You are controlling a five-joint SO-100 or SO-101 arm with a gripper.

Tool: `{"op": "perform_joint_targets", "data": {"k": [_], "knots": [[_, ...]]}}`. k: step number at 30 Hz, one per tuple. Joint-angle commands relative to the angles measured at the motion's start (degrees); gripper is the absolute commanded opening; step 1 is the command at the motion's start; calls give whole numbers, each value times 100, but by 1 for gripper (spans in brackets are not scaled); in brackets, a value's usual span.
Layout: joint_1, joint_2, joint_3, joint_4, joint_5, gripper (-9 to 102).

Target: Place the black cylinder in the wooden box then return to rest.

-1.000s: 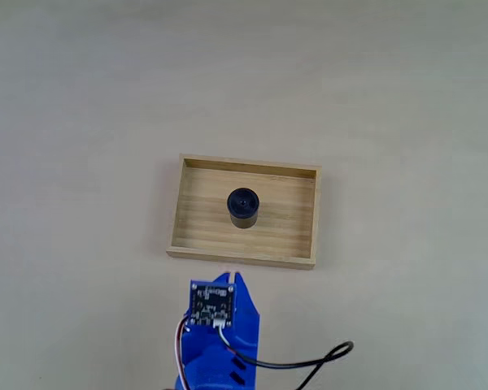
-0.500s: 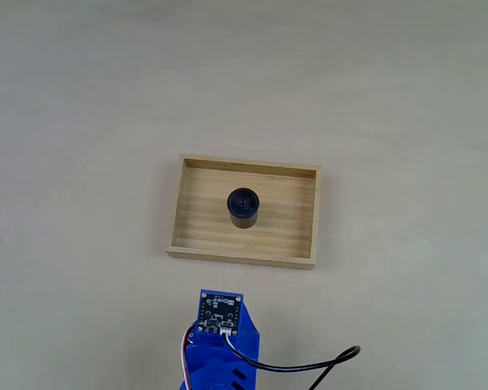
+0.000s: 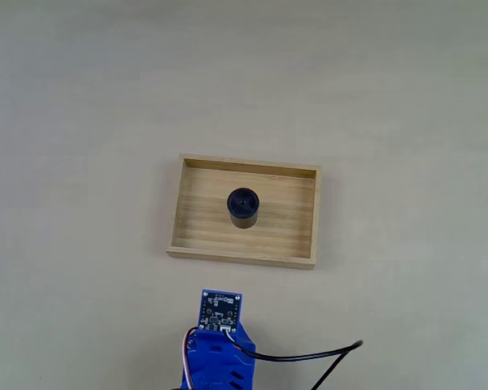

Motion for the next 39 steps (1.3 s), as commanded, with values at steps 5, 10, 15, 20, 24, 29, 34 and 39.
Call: {"op": "perform_joint_targets", "data": {"k": [5,10,15,20,24,29,34,39], "knots": [[-193,-246,220,352,-53,-1],[-220,-343,299,668,-53,-1],[-220,-352,299,1072,-53,-1],[-229,-352,299,1354,-79,-1],[-229,-352,299,1362,-229,-1],[-246,-360,299,1371,-299,0],[-255,-360,299,1371,-360,0],[-255,-360,299,1371,-360,0]]}}
